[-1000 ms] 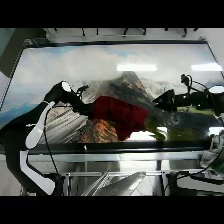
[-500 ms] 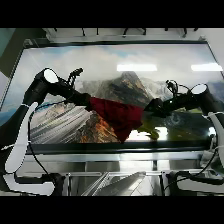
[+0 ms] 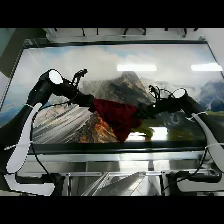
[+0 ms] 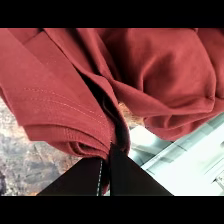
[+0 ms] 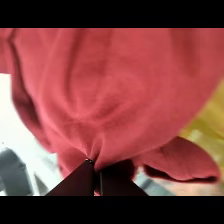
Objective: Fold the shirts.
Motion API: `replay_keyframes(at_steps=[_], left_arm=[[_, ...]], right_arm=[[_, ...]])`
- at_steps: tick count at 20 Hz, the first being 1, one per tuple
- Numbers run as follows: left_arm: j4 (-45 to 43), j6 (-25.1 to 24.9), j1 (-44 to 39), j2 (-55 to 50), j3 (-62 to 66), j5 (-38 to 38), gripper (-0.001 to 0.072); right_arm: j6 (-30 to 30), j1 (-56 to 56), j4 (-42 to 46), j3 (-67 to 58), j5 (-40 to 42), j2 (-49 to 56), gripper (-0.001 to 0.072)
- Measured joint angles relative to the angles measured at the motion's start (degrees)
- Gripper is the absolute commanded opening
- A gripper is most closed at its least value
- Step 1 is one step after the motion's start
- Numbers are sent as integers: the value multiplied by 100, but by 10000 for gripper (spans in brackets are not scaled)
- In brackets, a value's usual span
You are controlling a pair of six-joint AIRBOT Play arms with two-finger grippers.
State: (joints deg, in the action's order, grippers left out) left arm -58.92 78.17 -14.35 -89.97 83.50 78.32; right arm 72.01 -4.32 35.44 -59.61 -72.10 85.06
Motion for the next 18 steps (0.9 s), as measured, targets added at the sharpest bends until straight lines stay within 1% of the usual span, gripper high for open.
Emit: replay_keyframes(at_steps=[2, 5, 8, 12, 15, 18], left_arm=[[-2, 0, 116, -7, 0, 72, 16], [-13, -2, 382, 7, 0, 337, 16], [-361, 0, 645, 195, 0, 616, 16], [-1029, 79, 848, 667, 0, 772, 15], [-1224, 131, 898, 1117, 0, 811, 15], [-1375, 216, 938, 1705, 2, 831, 15]], right_arm=[[-15, 122, -149, 2, -208, -192, 19], [92, 592, -278, 0, -498, -785, 19], [271, 1309, -337, 0, -673, -1534, 20], [391, 2323, -588, 0, -785, -2382, 20], [291, 2778, -1174, -17, -802, -2806, 19], [221, 3060, -1484, -149, -839, -3121, 19]])
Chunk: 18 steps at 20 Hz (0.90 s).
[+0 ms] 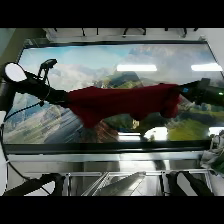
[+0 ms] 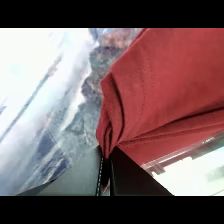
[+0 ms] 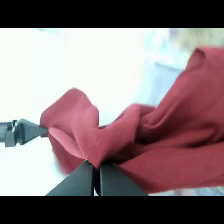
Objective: Fold the shirts.
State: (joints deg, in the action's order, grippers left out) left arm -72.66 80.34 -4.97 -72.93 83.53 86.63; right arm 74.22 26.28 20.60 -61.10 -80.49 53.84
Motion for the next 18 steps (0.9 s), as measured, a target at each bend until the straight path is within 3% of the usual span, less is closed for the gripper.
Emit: replay_keyframes(at_steps=[5, 10, 13, 18], left_arm=[[-234, 219, -39, 1128, 0, 138, 15], [-505, 481, -570, 1838, 2, 55, 14], [-1005, 514, -903, 1368, -2, -232, 15], [-1355, 269, -846, -393, 74, -1060, 15]], right_arm=[[68, 181, -26, -518, -289, -468, 19], [422, 9, 1110, -1204, -595, -911, 20], [608, -581, 2269, -1191, -479, -776, 20], [789, -1967, 3180, -745, 824, 382, 21]])
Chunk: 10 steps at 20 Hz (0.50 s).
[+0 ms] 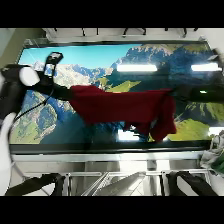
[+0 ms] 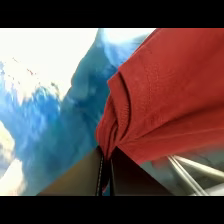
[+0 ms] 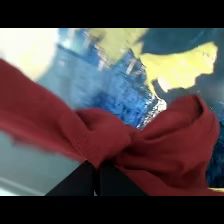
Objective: Fold the shirts.
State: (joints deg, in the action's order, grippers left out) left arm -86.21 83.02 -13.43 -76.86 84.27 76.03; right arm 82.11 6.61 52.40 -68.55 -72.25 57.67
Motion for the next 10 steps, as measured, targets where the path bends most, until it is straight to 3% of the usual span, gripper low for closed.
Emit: replay_keyframes(at_steps=[7, 8, 9, 10], left_arm=[[785, -396, 437, -2332, 1080, -669, 17], [874, -420, 459, -2575, 1292, -693, 110], [920, -444, 472, -2767, 1495, -693, 526], [968, -450, 483, -2927, 1709, -680, 702]], right_arm=[[57, -621, 101, 170, 1349, 2271, 22], [31, -638, -22, 173, 1464, 2448, 177], [-37, -651, -151, 177, 1580, 2568, 605], [-96, -651, -289, 177, 1687, 2634, 700]])
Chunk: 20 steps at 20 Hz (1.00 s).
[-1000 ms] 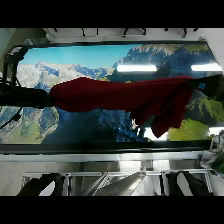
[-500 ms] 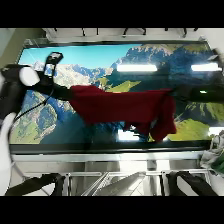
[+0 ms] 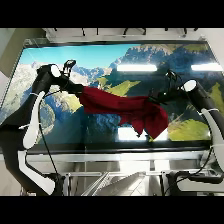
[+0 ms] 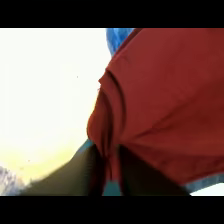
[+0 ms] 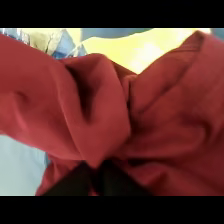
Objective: Fold the shirts.
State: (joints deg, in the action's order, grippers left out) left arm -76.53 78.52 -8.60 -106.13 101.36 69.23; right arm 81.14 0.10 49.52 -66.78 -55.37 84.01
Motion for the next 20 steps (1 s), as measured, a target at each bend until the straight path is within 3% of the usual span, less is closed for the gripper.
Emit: replay_keyframes(at_steps=[4, 8, 9, 10, 11, 16, 20], left_arm=[[-111, 199, 197, -304, 909, 365, 702], [-66, 466, 667, -85, 861, 1154, 701], [101, 485, 772, 50, 498, 1353, 651], [354, 468, 859, 216, 7, 1464, 543], [621, 387, 922, 378, -483, 1447, 481], [2197, -181, 1209, 831, -2728, 490, 478], [3095, -560, 1215, 463, -3088, 81, 478]], right_arm=[[-264, 284, -339, -140, 33, -42, 699], [-420, 890, -363, -236, -813, -485, 697], [-461, 1001, -299, -240, -1034, -623, 697], [-496, 1084, -227, -232, -1255, -778, 697], [-522, 1152, -151, -212, -1414, -935, 697], [-601, 1287, -15, -153, -1744, -1495, 697], [-595, 1316, 20, -142, -1810, -1652, 696]])
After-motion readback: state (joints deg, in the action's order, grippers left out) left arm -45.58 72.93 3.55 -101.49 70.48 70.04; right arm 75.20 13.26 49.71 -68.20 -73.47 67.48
